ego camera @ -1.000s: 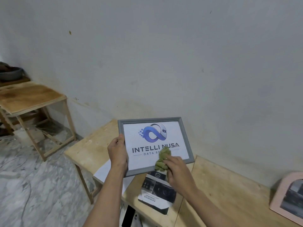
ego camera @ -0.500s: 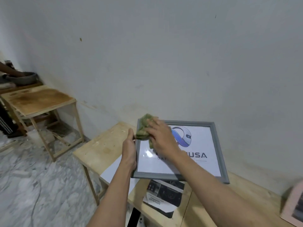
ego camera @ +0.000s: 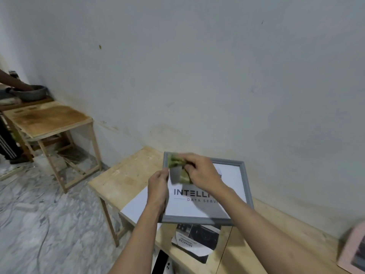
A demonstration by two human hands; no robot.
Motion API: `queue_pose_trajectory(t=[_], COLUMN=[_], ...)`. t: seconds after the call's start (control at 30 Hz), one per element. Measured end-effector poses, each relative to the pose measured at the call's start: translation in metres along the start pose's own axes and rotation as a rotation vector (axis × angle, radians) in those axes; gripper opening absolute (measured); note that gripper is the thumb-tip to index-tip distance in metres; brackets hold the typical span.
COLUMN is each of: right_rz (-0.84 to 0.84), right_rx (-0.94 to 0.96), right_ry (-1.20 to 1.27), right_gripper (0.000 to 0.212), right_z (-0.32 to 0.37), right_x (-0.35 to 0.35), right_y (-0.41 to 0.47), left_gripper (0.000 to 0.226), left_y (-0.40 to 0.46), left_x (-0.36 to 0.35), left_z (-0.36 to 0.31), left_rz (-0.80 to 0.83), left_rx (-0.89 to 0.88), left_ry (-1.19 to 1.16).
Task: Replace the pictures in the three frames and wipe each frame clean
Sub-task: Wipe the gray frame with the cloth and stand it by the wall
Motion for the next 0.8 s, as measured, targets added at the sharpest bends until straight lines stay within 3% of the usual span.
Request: queue_pose_trajectory(t=[0.07, 0.17, 0.33, 0.47, 0.6, 0.67, 0.73, 0.8], right_rz=[-0.161, -0.258, -0.429, -0.508, -0.324, -0.071, 0.262, 0.317], right_rx=[0.168, 0.320, 0.284, 0.064, -0.064, -0.150, -0.349, -0.448], right_ry=[-0.198, -0.609, -0.774, -0.825, -0.921, -0.901, -0.733, -0.432], right_gripper=[0.053, 0.062, 0.056, 0.054, 0.039, 0.037, 0.037, 0.039], right_z=[0.007, -0.014, -0.058, -0.104, -0.129, -0.146, -0.156, -0.139], right_x=[-0.007, -0.019, 0.034, 0.084, 0.091, 0.075, 0.063, 0.073], right_y=[0.012, 0.017, 0.018, 0.014, -0.016, -0.037, -0.061, -0.070], left_gripper=[0.025, 0.023, 0.028, 0.028, 0.029, 0.028, 0.026, 0.026], left_y=[-0.005, -0.008, -0.009, -0.003, 0.004, 0.008, 0.012, 0.015], left_x=[-0.011, -0.013, 0.006, 0.015, 0.020, 0.023, 0.025, 0.023], left_z=[-0.011, -0.023, -0.024, -0.027, -0.026, -0.026, -0.025, -0.026], left_rz=[-0.002, -0.071, -0.119, -0.156, -0.164, -0.185, -0.180, -0.109], left_rx=[-0.065, -0.118, -0.143, -0.183, -0.204, -0.206, -0.224, -0.257], left_ry=[0.000, -0.025, -0.063, -0.083, -0.048, -0.041, -0.013, 0.053])
Point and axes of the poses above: each hand's wrist, its own y-axis towards the middle knuckle, its own x-axis out of the back of the hand, z = x × y, the point moved 3 cm from there along y, towards the middle knuckle, and after that the axes turned 15 degrees about -x, right-handed, at the moved point
